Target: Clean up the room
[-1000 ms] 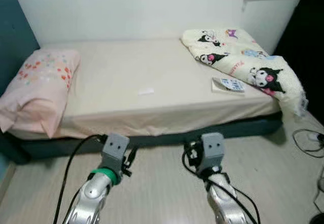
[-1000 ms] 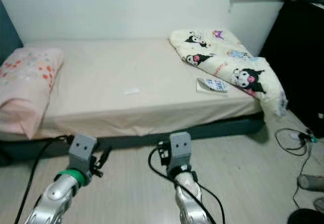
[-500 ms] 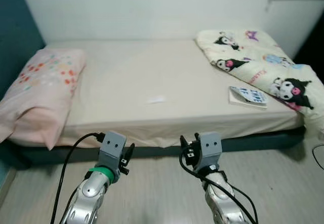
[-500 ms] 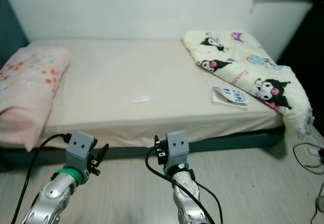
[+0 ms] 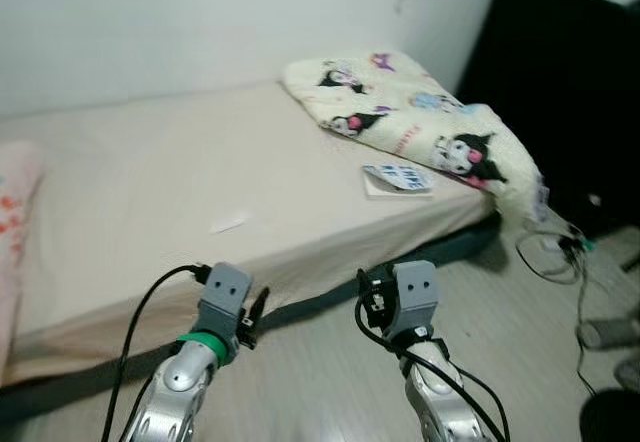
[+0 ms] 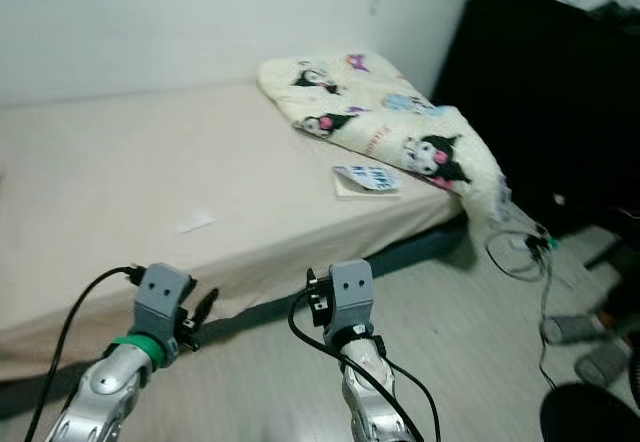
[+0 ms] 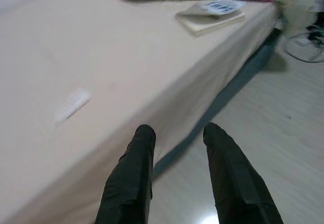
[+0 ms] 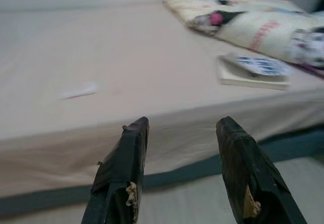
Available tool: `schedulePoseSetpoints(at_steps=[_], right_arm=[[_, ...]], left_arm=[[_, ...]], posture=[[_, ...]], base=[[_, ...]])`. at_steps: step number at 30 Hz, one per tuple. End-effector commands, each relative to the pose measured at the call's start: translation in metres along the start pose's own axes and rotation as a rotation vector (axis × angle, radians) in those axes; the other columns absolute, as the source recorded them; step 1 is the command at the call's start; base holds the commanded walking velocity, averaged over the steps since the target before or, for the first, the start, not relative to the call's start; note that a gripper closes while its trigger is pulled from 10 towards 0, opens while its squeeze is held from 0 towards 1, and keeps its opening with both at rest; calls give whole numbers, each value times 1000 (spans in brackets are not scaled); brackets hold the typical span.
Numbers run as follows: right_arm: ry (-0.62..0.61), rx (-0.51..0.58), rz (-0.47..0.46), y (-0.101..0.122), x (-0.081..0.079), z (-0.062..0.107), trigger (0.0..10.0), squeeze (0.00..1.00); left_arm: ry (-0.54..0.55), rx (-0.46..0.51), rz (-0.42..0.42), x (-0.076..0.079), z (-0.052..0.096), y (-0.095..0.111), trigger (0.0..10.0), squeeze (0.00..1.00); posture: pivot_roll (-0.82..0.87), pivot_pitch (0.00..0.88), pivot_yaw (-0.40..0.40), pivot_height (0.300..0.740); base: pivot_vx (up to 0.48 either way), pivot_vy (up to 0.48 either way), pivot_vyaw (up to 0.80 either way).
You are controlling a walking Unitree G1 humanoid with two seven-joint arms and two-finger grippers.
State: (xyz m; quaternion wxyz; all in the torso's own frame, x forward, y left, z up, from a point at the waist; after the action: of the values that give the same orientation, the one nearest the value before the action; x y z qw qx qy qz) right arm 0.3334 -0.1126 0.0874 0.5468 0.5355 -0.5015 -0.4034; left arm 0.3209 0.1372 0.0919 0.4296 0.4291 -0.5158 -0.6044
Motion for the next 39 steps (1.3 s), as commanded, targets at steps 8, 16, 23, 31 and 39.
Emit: schedulePoseSetpoints(at_steps=[8,16,23,31,39], right_arm=[[14,-9,4,-3,-2,1,10000,0],[73,0,7,1,-15,-7,10000,0],[90,-4,13,1,-22,-8,10000,0],[108,1,50,4,-27,-13,10000,0],[56,70,86,18,-16,-17,10000,0]], left_arm=[[2,-27,-15,4,0,-7,10000,0],[52,-43,1,-4,0,-18,10000,0],[0,-61,24,-2,-2,-21,10000,0],[-110,-89,-21,7,-6,-28,10000,0],[-110,-12,-131,5,-1,-22,10000,0]], posture=[[-87,58,55,740],[-74,57,35,740],[-66,49,16,740],[-66,31,-3,740],[-80,30,1,740]], base=[[229,0,-169],[0,0,0],[0,0,0],[0,0,0],[0,0,0]])
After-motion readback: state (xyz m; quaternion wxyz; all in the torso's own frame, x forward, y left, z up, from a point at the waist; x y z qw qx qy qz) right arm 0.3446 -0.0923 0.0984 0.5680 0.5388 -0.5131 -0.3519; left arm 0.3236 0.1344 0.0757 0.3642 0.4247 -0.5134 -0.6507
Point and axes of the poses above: a point about 5 cm out from each wrist's last joint towards the gripper, its own z axis pointing back from the gripper into the wrist, its own y axis along the axis of the wrist's last joint, x = y × z, the point moved 2 cm from there along -z, pointing out of the wrist towards the gripper, and after that the axes turned 6 degrees about z, right-handed, at the moved point
